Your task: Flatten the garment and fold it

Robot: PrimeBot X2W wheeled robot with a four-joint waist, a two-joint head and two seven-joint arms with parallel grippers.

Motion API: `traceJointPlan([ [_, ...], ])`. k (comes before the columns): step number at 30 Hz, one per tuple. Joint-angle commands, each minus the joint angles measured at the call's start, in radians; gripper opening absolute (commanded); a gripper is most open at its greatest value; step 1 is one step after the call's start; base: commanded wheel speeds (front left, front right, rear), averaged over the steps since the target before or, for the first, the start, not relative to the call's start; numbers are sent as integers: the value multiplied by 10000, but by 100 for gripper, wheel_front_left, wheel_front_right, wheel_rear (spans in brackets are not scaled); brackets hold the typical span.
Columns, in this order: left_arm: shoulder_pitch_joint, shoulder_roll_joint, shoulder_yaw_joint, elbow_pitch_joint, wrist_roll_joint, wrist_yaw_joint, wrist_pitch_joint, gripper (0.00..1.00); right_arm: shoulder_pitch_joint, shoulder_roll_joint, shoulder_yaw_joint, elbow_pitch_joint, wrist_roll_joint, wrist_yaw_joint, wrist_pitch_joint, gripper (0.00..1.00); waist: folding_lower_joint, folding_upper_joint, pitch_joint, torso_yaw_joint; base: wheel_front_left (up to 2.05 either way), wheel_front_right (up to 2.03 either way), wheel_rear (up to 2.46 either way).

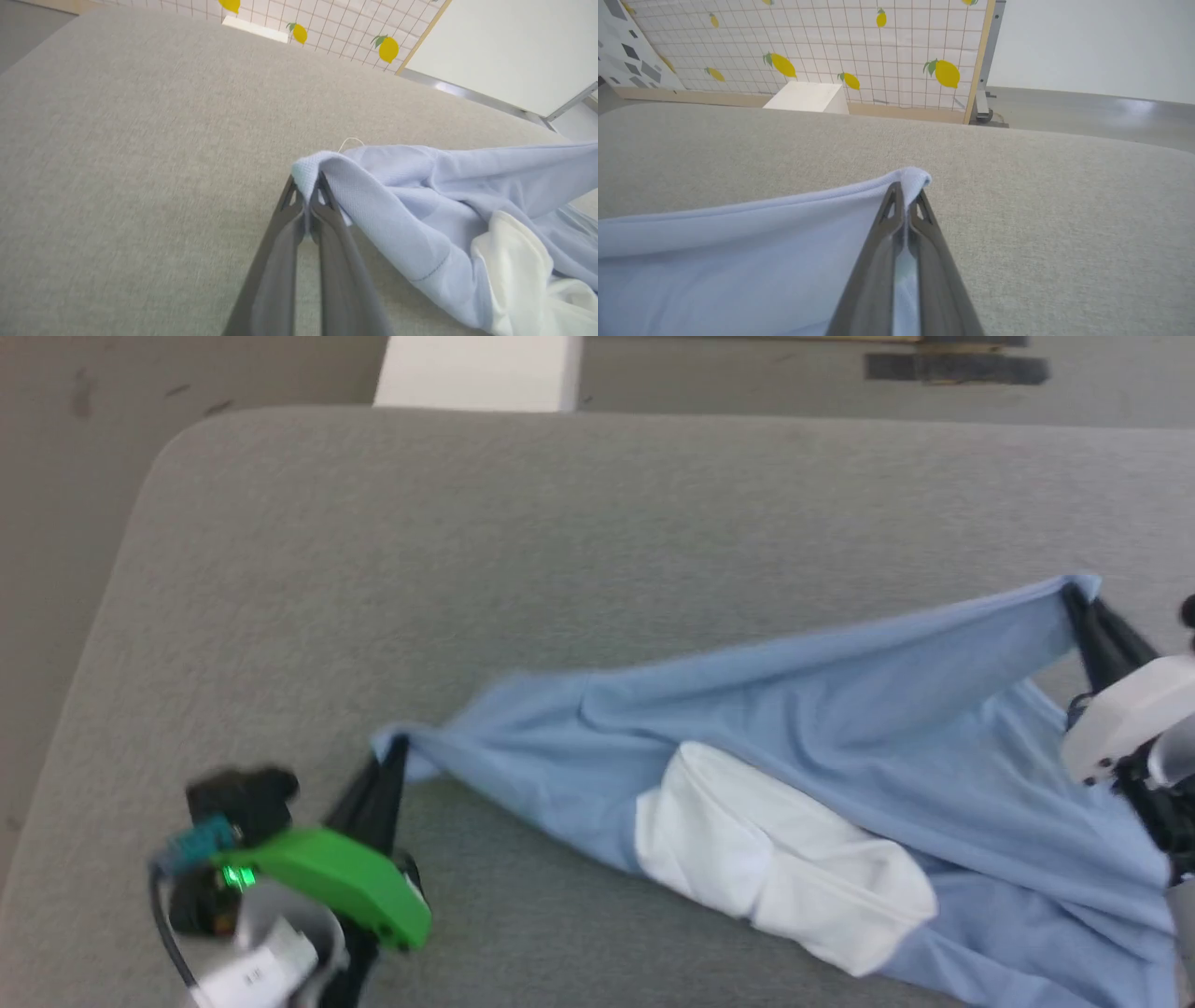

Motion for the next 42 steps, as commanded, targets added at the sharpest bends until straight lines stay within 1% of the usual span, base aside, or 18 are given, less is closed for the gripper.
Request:
traceJointPlan([
  [1, -622, 239, 148, -74, -75, -137, -12, 0, 28, -128, -132, -416, 60, -17, 212, 0, 0, 0, -514, -724, 0, 0, 0],
  [3, -1350, 454, 241, -71, -92, -299, 168, 0, -69, -295, -231, -1040, 55, -17, 655, 0, 0, 0, -447, -906, 0, 0, 0],
  [6, -2629, 605, 414, -36, -285, -500, 434, 0, -546, -613, -219, -1828, 70, -17, 1323, 0, 0, 0, -255, -1141, 0, 0, 0],
  [10, -4641, 758, 622, 284, -444, -628, 818, 0, -1759, -1080, -38, -2571, 110, -17, 2261, 0, 0, 0, 267, -1425, 0, 0, 0],
  [14, -6981, 827, 855, 1024, -583, -650, 1147, 0, -3559, -1485, 392, -2600, 163, -17, 3076, 0, 0, 0, 1043, -1700, 0, 0, 0],
  [16, -8144, 832, 974, 1480, -604, -607, 1212, 0, -4475, -1583, 586, -2445, 165, -17, 3355, 0, 0, 0, 1444, -1799, 0, 0, 0],
  [19, -9796, 902, 1017, 2115, -424, -561, 1226, 0, -5883, -1565, 814, -2073, 67, -17, 3603, 0, 0, 0, 2046, -1938, 0, 0, 0],
  [21, -10979, 942, 1066, 2573, -290, -515, 1168, 0, -6905, -1429, 880, -1710, -66, -17, 3671, 0, 0, 0, 2488, -2042, 0, 0, 0],
  [27, -13979, 923, 1227, 3662, 198, -274, 414, 0, -9333, -753, 652, -361, -952, -17, 3322, 0, 0, 0, 3344, -2268, 0, 0, 0],
  [30, -15337, 730, 1506, 4069, 207, -147, -369, 0, -10290, -342, 270, 149, -1531, -17, 2866, 0, 0, 0, 3663, -2310, 0, 0, 0],
  [34, -16559, 714, 1734, 4541, 300, -253, -1461, 0, -11165, 60, -246, 666, -2478, -17, 2023, 0, 0, 0, 3969, -2348, 0, 0, 0],
  [36, -16820, 710, 1782, 4825, 257, -440, -1881, 0, -11426, 221, -438, 875, -2862, -17, 1449, 0, 0, 0, 4049, -2299, 0, 0, 0],
  [38, -16769, 785, 1702, 5178, 272, -681, -2069, 0, -11408, 379, -457, 1084, -3069, -17, 948, 0, 0, 0, 4058, -2214, 0, 0, 0],
  [42, -15784, 1090, 1350, 6093, 404, -1187, -2008, 0, -10642, 569, -172, 1665, -2921, -17, 370, 0, 0, 0, 3862, -2001, 0, 0, 0],
])
